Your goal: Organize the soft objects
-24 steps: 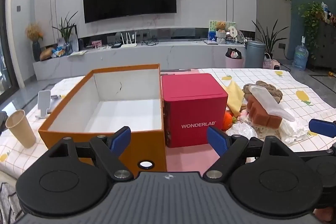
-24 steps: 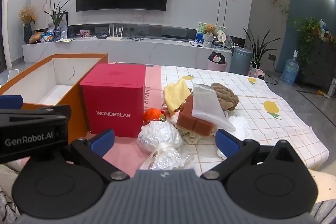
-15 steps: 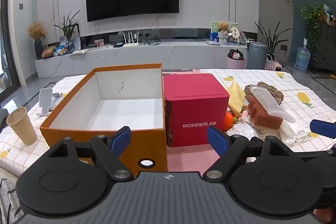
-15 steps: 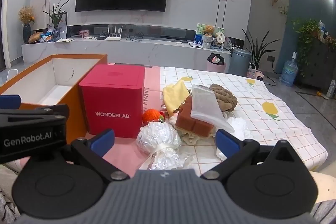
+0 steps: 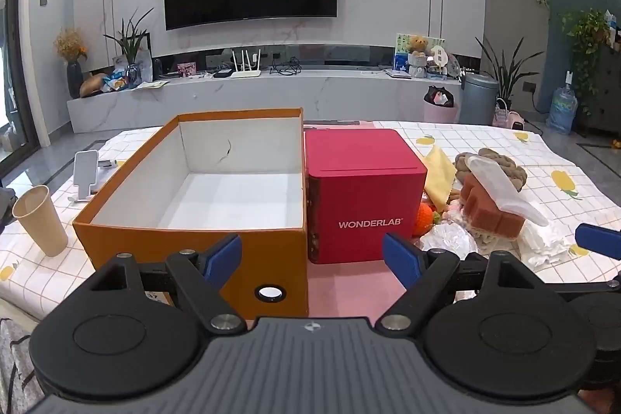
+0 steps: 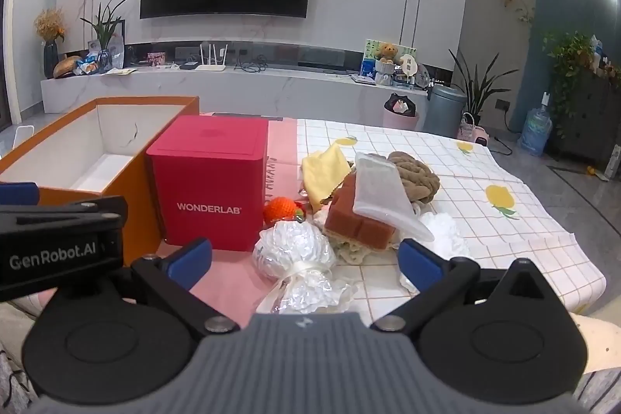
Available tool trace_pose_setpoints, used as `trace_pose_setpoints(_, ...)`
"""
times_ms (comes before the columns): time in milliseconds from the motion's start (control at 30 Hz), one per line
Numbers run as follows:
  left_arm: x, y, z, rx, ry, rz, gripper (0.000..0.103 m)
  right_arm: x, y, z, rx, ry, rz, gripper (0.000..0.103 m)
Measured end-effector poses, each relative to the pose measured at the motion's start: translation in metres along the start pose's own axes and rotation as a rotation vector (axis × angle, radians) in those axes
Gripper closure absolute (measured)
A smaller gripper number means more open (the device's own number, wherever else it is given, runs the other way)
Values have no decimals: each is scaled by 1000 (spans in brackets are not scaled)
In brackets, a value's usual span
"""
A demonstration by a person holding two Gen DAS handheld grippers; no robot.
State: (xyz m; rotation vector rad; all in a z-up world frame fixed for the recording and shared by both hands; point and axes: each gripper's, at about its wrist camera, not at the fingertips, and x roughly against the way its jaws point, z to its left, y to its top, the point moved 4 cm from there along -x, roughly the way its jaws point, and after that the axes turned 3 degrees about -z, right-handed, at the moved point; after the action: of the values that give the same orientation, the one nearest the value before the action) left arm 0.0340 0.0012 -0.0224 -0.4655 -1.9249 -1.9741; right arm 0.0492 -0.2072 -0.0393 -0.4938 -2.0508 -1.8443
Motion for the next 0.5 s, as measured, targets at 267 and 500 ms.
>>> trace_pose_setpoints(267, 1, -2, -2, -9, 16, -4, 6, -1, -1, 1, 8, -3, 4, 3)
trace_pose_setpoints(500, 2, 0, -1, -8, 14, -3, 6, -1, 0, 2, 19, -9, -3, 3)
